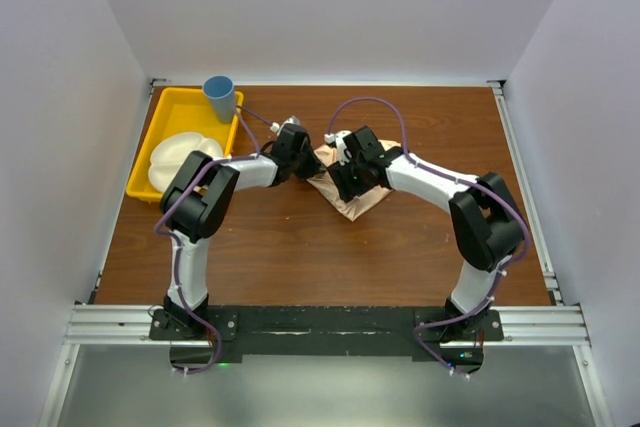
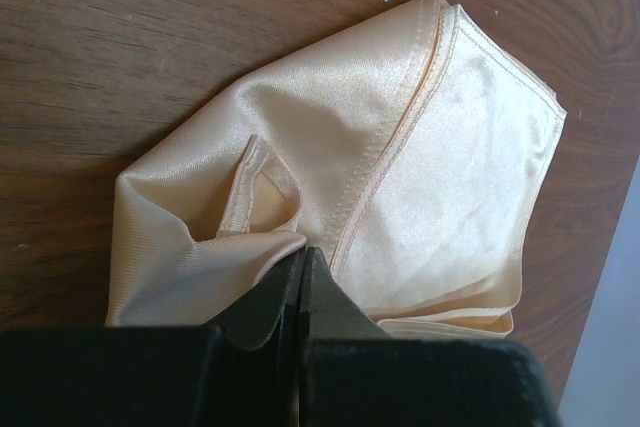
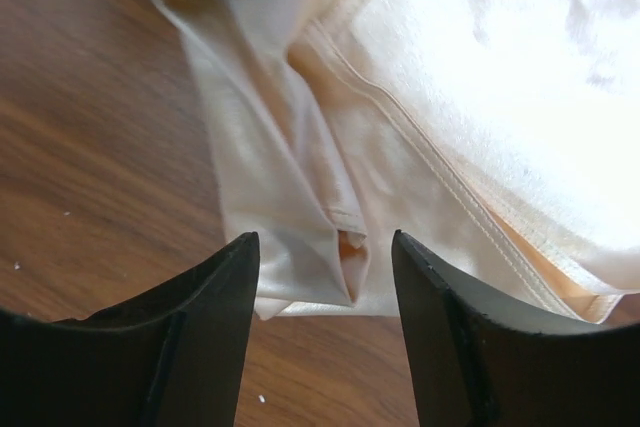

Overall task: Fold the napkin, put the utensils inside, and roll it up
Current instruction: Roll the napkin with the utensil

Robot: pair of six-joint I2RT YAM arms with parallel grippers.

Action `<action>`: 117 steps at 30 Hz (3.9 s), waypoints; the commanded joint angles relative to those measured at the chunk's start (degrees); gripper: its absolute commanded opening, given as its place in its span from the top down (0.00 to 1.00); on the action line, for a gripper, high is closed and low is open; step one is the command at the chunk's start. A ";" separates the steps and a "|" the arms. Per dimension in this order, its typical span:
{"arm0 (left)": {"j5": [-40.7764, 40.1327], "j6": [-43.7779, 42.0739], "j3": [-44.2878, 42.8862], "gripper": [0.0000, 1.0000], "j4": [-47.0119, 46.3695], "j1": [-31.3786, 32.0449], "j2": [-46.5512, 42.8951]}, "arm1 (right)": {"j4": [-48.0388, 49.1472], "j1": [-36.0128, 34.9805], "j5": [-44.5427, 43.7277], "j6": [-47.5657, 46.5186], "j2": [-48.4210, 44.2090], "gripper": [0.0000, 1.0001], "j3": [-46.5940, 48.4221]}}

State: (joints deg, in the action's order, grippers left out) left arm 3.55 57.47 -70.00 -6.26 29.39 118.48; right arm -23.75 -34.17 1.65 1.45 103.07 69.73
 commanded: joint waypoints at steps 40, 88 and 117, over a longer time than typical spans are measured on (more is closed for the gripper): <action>-1.09 -4.12 2.58 1.00 14.97 -0.21 3.35 | 8.55 -5.90 -6.30 3.46 11.63 0.57 -0.92; -6.09 6.17 15.94 0.47 13.74 -2.32 -15.29 | 28.76 7.45 54.86 21.58 23.94 1.00 -3.73; -8.65 5.54 -0.67 1.00 42.03 1.64 -12.04 | 18.90 -9.32 1.26 -0.39 -0.67 0.25 -7.86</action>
State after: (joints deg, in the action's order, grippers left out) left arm -3.92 62.04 -68.10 31.75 30.46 105.34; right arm -10.28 -40.82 14.09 4.80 104.05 63.66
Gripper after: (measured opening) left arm 0.087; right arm 0.747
